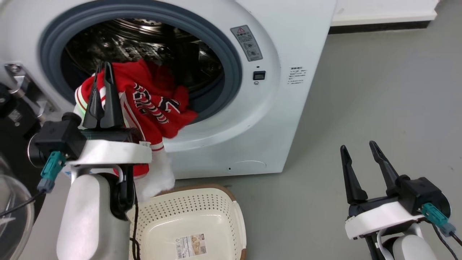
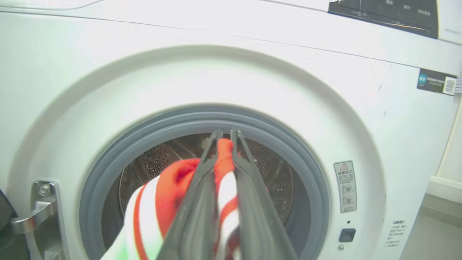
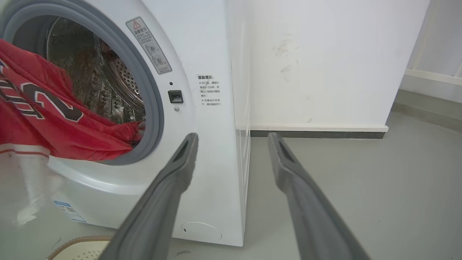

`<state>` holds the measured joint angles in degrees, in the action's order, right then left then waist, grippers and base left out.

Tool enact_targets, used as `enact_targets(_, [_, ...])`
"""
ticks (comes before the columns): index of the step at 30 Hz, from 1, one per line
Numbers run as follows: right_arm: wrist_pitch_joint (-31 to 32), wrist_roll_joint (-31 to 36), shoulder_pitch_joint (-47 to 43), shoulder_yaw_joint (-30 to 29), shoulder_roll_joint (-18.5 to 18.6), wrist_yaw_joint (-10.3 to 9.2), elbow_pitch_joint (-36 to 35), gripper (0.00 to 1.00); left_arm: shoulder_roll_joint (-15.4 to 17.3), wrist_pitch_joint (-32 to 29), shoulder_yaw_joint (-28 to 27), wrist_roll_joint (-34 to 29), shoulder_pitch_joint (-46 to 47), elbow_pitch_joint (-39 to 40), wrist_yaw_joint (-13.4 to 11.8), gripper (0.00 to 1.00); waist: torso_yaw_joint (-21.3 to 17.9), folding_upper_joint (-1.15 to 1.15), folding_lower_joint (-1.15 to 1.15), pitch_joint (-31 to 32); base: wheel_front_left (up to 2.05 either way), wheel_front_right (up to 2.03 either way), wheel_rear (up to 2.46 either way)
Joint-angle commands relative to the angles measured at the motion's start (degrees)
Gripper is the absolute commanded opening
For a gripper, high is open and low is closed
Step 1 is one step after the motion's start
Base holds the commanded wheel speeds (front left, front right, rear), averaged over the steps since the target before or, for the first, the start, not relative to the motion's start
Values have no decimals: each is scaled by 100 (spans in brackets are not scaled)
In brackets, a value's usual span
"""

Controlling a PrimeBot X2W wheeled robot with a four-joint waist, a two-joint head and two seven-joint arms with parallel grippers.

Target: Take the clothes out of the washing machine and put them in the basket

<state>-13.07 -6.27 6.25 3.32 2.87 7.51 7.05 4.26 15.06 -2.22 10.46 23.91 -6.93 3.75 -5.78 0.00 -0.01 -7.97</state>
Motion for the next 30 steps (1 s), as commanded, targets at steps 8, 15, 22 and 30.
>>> enact_targets(8, [135, 14, -185, -28, 0, -3, -155, 100, -63, -419, 186, 72, -850, 1250, -235, 0, 265, 0, 1, 74, 0, 0, 0])
enact_targets(15, [158, 6, -168, -17, 0, -3, -215, 100, -104, -661, 465, 130, -1826, 1568, -453, 0, 384, 0, 1, -39, 0, 0, 0])
enact_targets(22, [169, 57, -10, -41, 0, -3, -296, 100, -127, -496, 781, 359, -2507, 871, -663, 0, 488, 0, 1, -320, 0, 0, 0])
enact_targets(30, [181, 50, 278, 48, 1, -4, -401, 100, -136, -108, 974, 714, -2017, -801, -559, 0, 455, 0, 1, -951, 0, 0, 0])
